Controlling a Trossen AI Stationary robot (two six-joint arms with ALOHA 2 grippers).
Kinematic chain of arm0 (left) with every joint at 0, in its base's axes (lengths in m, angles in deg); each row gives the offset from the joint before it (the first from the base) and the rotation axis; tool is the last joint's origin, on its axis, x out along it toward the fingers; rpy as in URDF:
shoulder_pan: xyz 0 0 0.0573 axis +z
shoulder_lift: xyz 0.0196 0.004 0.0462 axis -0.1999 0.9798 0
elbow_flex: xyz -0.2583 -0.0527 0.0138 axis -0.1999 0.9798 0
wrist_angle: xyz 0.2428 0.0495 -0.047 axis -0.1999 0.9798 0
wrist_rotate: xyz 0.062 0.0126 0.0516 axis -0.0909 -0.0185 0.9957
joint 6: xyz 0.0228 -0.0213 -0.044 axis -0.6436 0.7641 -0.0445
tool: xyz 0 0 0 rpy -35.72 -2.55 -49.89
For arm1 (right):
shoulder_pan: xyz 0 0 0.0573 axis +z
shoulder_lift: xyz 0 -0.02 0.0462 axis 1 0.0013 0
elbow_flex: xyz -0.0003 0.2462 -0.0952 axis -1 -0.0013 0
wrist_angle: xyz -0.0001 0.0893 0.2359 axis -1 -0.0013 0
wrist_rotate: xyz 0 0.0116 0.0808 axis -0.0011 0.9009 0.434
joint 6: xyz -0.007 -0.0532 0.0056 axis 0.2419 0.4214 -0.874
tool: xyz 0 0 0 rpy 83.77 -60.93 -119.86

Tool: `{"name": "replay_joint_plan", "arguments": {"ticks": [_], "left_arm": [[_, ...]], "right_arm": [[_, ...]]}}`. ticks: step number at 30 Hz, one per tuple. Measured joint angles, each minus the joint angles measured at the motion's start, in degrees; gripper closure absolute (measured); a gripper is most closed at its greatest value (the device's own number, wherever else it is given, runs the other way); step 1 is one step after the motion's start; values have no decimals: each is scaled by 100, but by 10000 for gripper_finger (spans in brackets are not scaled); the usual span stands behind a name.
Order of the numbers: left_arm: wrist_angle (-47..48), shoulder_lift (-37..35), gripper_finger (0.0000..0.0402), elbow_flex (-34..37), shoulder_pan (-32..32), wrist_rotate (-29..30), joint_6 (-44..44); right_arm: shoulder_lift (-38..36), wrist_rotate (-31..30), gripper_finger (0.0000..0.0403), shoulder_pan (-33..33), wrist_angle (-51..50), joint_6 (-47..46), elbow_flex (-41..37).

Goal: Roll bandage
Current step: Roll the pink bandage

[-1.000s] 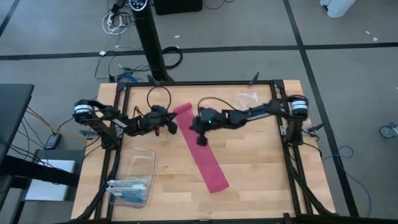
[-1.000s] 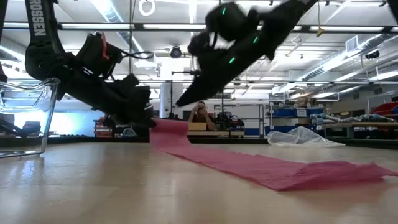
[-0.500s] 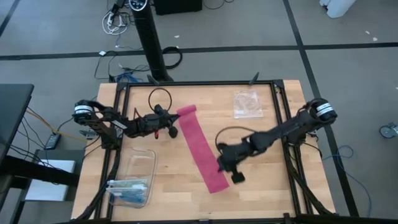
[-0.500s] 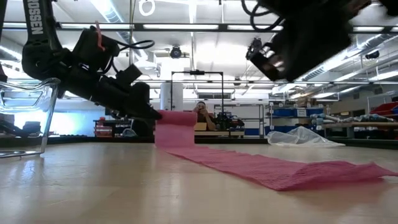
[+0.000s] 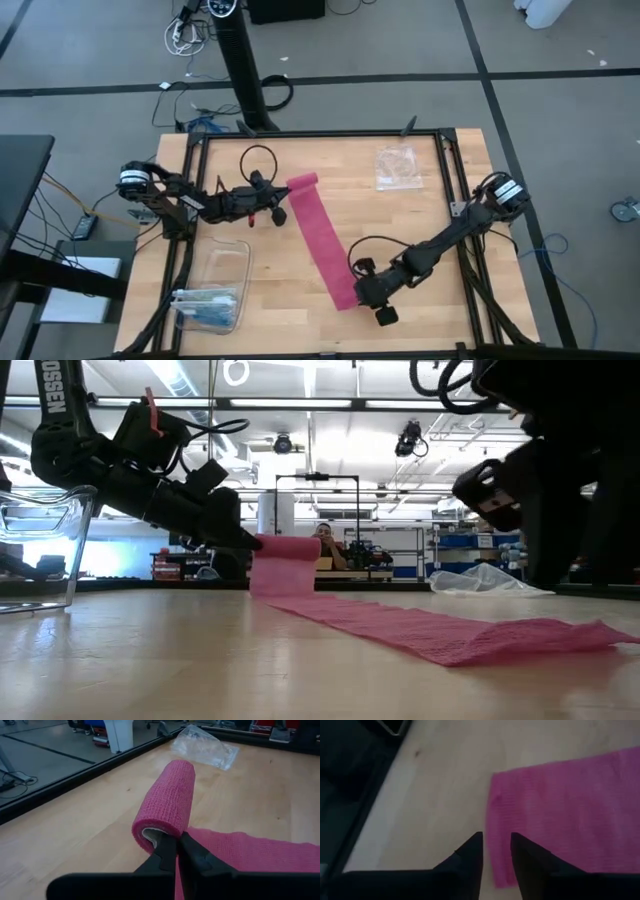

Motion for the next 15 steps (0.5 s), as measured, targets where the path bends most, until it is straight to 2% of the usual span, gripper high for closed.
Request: {"name": "replay_joint_plan", "arguments": {"ticks": [8,15], "left_arm": [[12,0,395,-4,-29,34,-1],[-6,1,395,-4,-34,45,3]], "right_arm": [[213,-155,292,180,54,35,13],[465,-194,326,167,221,153,16]]}}
